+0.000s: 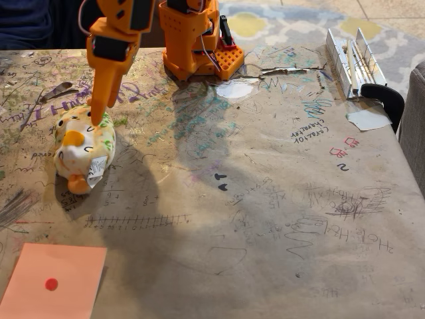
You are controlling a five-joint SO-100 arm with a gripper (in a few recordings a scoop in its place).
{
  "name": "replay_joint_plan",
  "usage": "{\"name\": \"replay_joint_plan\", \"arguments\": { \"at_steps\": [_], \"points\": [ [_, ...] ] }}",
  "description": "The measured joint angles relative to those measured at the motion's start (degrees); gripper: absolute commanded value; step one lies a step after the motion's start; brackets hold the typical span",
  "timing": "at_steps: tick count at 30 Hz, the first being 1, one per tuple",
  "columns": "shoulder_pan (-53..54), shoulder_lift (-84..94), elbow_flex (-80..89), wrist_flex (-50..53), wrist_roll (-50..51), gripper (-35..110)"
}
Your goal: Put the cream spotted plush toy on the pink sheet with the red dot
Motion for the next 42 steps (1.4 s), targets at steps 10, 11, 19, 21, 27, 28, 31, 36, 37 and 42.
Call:
{"name": "replay_joint_plan", "arguments": {
  "at_steps": [10, 11, 19, 21, 27, 28, 31, 36, 37, 42],
  "points": [
    [-3.7, -13.2, -13.1, 12.4, -0.2, 41],
    [-4.3, -14.3, -13.4, 12.7, 0.7, 41],
    [-4.5, -26.9, -21.0, 10.2, 1.6, 41],
    [-3.5, -29.5, -23.3, 9.8, 1.6, 41],
    [-0.1, -35.5, -33.2, 8.3, 1.5, 35],
    [0.3, -37.0, -34.7, 8.3, 1.5, 33],
    [1.1, -41.0, -39.0, 8.3, 1.3, 27],
    [1.1, -43.1, -42.6, 8.0, 1.0, 0],
    [1.1, -43.1, -43.1, 8.1, 1.2, 0],
    [-0.4, -39.9, -42.2, 10.9, 1.1, 0]
  ]
}}
